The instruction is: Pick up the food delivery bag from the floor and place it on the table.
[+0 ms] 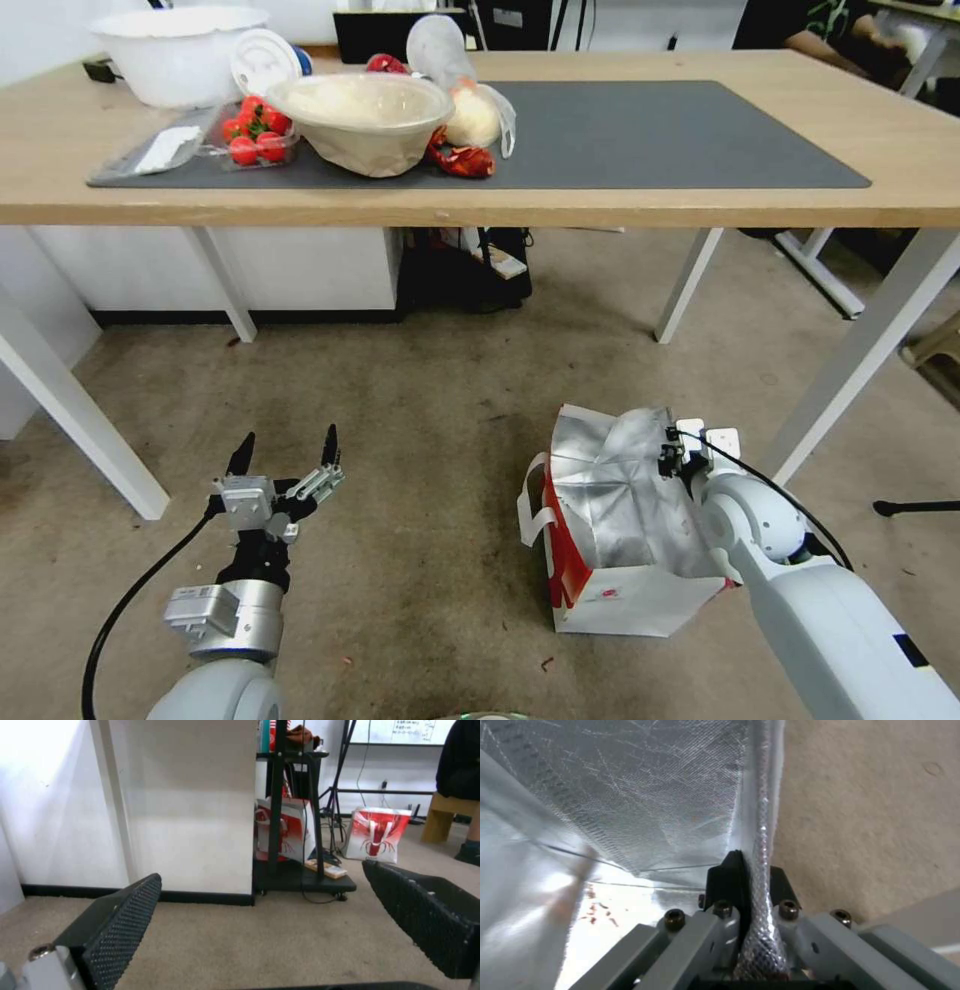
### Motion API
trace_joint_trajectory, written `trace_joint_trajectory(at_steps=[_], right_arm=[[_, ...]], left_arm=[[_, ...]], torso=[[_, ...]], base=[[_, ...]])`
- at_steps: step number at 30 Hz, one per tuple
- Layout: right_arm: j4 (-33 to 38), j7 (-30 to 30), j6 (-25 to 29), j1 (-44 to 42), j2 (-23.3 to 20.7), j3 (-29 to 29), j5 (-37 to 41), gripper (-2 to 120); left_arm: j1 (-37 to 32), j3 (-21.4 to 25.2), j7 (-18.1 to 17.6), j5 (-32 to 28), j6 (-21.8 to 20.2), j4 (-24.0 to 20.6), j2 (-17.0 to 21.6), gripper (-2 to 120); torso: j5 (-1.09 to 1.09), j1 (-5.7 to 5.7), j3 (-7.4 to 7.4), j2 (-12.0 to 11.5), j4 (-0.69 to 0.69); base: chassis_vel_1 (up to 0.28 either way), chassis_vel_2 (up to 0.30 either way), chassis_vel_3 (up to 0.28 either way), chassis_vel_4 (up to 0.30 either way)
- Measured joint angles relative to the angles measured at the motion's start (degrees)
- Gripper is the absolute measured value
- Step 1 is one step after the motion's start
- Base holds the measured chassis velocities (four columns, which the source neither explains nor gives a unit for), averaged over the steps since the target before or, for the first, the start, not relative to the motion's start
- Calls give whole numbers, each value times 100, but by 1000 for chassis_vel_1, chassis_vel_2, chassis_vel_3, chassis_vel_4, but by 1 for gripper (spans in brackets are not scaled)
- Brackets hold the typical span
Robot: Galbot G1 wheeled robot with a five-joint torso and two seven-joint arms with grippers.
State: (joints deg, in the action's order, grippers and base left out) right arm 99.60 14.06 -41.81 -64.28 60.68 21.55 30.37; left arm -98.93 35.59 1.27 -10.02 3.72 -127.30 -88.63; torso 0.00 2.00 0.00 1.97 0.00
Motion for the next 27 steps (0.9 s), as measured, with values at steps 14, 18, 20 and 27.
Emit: trace_joint_trajectory(at_steps=[14, 18, 20, 27], right_arm=[[1371, -2134, 1039, -740, -1526, 487, 1155, 0], [1650, -3301, 1469, -889, -2163, 761, 1542, 0], [1706, -3531, 1566, -902, -2326, 797, 1698, 0], [1786, -4846, 2398, -841, -3375, 877, 2174, 0]], left_arm=[[23, -38, 1, 21, 20, 78, -36, 100], [36, -51, 1, 22, 32, 84, -36, 100], [41, -52, 1, 22, 32, 85, -34, 100], [58, -61, 3, 22, 45, 99, -32, 100]], torso=[[0, 0, 0, 1, 0], [0, 0, 0, 1, -1], [0, 0, 0, 1, -1], [0, 0, 0, 1, 0]], base=[[0, 0, 0, 0], [0, 0, 0, 0], [0, 0, 0, 0], [0, 0, 0, 0]])
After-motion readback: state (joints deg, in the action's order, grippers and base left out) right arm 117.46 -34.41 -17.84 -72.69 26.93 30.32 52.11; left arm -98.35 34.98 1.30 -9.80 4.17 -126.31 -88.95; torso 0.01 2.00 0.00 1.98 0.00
